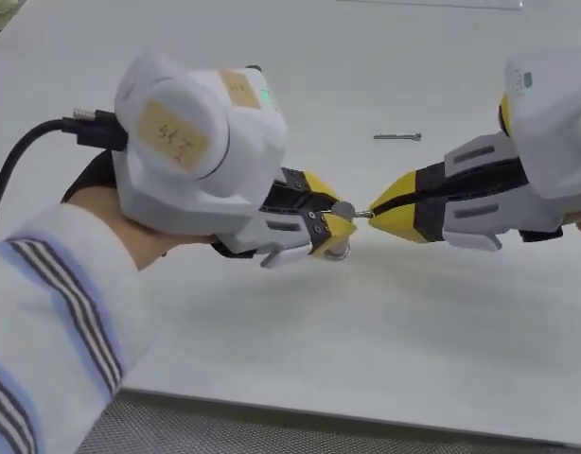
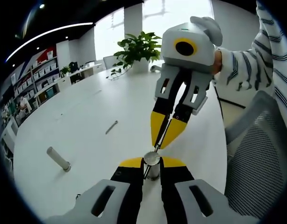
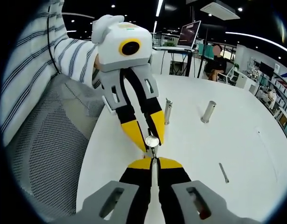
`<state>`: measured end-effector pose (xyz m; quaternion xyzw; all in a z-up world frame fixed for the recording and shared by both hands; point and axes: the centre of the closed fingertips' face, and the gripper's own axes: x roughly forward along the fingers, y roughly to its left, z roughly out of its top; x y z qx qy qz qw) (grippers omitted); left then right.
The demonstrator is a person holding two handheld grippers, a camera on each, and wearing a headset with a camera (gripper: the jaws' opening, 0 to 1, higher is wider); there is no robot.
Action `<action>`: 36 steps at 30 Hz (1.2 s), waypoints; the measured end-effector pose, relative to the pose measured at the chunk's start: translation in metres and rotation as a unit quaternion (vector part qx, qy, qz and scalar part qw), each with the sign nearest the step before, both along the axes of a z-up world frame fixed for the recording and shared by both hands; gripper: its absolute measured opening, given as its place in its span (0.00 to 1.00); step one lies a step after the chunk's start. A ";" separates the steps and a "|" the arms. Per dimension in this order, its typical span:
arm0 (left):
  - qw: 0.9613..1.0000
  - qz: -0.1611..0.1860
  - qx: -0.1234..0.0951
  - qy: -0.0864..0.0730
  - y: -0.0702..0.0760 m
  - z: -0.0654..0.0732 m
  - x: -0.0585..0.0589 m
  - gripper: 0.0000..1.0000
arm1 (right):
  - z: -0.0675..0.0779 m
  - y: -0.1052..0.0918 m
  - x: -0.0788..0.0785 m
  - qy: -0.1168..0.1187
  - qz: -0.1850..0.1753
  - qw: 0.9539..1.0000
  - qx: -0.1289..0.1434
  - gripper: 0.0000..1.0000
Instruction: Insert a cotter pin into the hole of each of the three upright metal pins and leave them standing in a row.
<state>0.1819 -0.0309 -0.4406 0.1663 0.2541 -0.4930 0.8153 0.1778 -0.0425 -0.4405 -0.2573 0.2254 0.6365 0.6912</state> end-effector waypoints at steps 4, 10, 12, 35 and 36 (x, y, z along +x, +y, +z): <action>1.000 -0.003 0.001 -0.002 0.000 -0.001 0.000 0.10 | 0.000 0.001 0.000 -0.006 0.003 1.000 -0.001 0.00; 1.000 -0.009 0.005 -0.005 0.000 -0.001 0.000 0.10 | 0.000 0.006 -0.001 -0.008 0.007 1.000 -0.001 0.00; 1.000 -0.008 0.004 -0.004 0.000 -0.001 0.000 0.10 | 0.000 0.006 0.000 -0.010 0.008 1.000 -0.001 0.00; 0.998 -0.027 0.010 -0.047 0.002 0.003 -0.001 0.25 | 0.009 0.009 0.006 -0.001 -0.034 0.998 0.053 0.17; 0.999 -0.022 0.002 -0.049 0.003 0.006 -0.001 0.31 | 0.010 0.008 0.006 0.002 -0.037 0.998 0.056 0.18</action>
